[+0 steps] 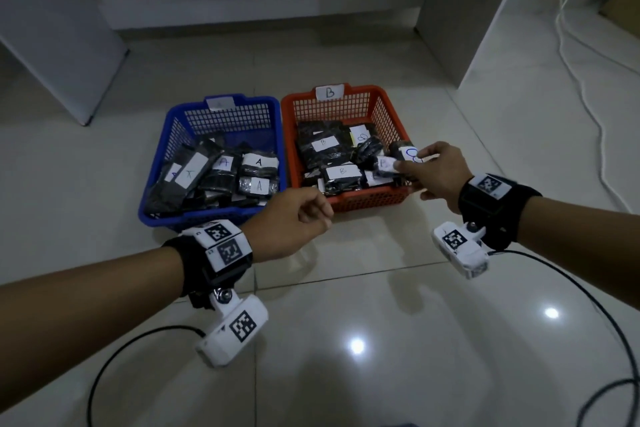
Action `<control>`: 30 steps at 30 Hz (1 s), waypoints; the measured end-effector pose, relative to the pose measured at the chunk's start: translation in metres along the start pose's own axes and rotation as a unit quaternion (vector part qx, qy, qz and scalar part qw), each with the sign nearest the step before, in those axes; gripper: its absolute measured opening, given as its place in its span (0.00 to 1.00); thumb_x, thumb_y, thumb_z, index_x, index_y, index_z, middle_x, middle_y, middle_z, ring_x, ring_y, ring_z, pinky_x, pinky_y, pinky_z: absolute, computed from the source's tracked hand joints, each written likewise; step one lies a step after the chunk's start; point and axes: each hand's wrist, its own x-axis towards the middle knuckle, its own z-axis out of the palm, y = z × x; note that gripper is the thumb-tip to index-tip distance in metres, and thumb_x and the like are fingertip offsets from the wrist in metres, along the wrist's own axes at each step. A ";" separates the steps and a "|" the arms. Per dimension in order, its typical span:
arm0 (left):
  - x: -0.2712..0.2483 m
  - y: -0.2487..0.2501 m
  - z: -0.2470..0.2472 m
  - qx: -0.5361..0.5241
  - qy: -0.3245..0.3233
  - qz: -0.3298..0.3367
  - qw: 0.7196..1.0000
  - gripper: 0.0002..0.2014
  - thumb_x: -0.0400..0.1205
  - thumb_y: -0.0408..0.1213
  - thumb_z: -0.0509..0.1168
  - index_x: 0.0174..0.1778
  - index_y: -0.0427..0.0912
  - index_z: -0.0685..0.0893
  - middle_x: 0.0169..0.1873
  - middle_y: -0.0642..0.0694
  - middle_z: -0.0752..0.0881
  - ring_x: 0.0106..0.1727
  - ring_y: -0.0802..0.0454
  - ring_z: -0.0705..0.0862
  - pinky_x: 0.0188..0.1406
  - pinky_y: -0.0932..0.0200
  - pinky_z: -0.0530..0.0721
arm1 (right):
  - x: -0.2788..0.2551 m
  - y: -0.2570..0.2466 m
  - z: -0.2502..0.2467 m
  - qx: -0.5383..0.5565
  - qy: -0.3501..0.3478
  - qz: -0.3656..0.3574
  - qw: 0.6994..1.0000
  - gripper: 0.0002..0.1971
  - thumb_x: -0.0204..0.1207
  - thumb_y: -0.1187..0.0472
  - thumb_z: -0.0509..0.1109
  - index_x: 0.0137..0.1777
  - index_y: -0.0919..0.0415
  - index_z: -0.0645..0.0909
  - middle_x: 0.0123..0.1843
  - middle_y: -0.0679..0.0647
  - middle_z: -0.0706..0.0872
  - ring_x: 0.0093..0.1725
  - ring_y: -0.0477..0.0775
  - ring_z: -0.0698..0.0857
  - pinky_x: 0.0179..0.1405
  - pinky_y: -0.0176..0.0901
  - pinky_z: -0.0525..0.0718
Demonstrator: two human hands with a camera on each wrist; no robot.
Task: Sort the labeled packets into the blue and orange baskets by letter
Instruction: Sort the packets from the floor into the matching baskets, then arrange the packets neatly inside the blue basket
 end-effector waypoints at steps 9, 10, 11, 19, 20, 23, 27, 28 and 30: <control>-0.030 0.042 -0.136 0.104 0.062 -0.016 0.993 0.03 0.80 0.33 0.72 0.45 0.45 0.87 0.38 0.52 0.89 0.37 0.61 0.87 0.38 0.66 0.84 | -0.031 -0.058 -0.003 -0.045 0.005 -0.180 0.983 0.08 0.76 0.61 0.76 0.52 0.60 0.81 0.42 0.57 0.87 0.33 0.58 0.87 0.28 0.47 0.86; -0.032 0.047 -0.154 0.117 0.069 -0.023 0.990 0.03 0.81 0.32 0.72 0.45 0.45 0.87 0.38 0.50 0.89 0.36 0.61 0.87 0.37 0.65 0.84 | -0.036 -0.070 0.001 -0.039 -0.012 -0.198 0.979 0.06 0.76 0.63 0.75 0.51 0.61 0.82 0.43 0.59 0.88 0.33 0.59 0.87 0.28 0.44 0.85; -0.035 0.053 -0.172 0.134 0.076 -0.031 0.988 0.02 0.81 0.32 0.72 0.46 0.44 0.87 0.39 0.49 0.90 0.36 0.59 0.88 0.38 0.64 0.85 | -0.039 -0.082 0.007 -0.032 -0.029 -0.212 0.976 0.05 0.77 0.65 0.74 0.50 0.64 0.82 0.42 0.60 0.87 0.33 0.58 0.86 0.27 0.42 0.83; -0.019 0.074 -0.259 0.204 0.097 -0.047 0.973 0.04 0.82 0.41 0.71 0.48 0.46 0.87 0.36 0.53 0.90 0.38 0.56 0.90 0.39 0.72 0.81 | -0.054 -0.179 0.075 -0.071 -0.199 -0.267 0.940 0.02 0.79 0.64 0.74 0.48 0.60 0.83 0.41 0.54 0.86 0.32 0.50 0.87 0.26 0.37 0.82; -0.012 0.074 -0.265 0.200 0.101 -0.046 0.974 0.04 0.82 0.41 0.71 0.49 0.45 0.88 0.36 0.54 0.89 0.38 0.56 0.90 0.36 0.75 0.79 | -0.051 -0.190 0.086 -0.085 -0.215 -0.277 0.933 0.03 0.79 0.63 0.74 0.50 0.61 0.84 0.42 0.54 0.87 0.34 0.52 0.88 0.27 0.39 0.84; 0.007 0.071 -0.282 0.183 0.100 -0.040 0.977 0.05 0.82 0.42 0.71 0.50 0.46 0.88 0.36 0.55 0.90 0.39 0.57 0.90 0.31 0.78 0.76 | -0.036 -0.218 0.122 -0.131 -0.259 -0.296 0.910 0.04 0.79 0.61 0.75 0.50 0.60 0.84 0.42 0.55 0.89 0.32 0.47 0.88 0.29 0.39 0.84; 0.023 0.070 -0.312 0.164 0.048 -0.051 0.984 0.05 0.83 0.40 0.71 0.52 0.44 0.87 0.41 0.51 0.89 0.39 0.59 0.89 0.36 0.75 0.81 | -0.012 -0.259 0.165 -0.221 -0.323 -0.249 0.886 0.06 0.80 0.54 0.73 0.52 0.54 0.84 0.47 0.54 0.91 0.41 0.50 0.92 0.31 0.42 0.90; 0.025 0.070 -0.322 0.165 0.040 -0.054 0.984 0.05 0.83 0.39 0.71 0.52 0.43 0.87 0.41 0.50 0.89 0.38 0.58 0.89 0.38 0.74 0.82 | -0.007 -0.270 0.174 -0.234 -0.330 -0.240 0.883 0.07 0.80 0.53 0.73 0.53 0.55 0.84 0.49 0.55 0.91 0.44 0.52 0.92 0.34 0.44 0.92; 0.027 0.072 -0.340 0.154 0.031 -0.064 0.986 0.06 0.83 0.38 0.71 0.52 0.42 0.87 0.42 0.47 0.90 0.37 0.58 0.89 0.39 0.73 0.83 | -0.001 -0.291 0.188 -0.243 -0.330 -0.219 0.885 0.09 0.80 0.53 0.73 0.54 0.57 0.84 0.50 0.56 0.90 0.47 0.55 0.92 0.36 0.47 0.92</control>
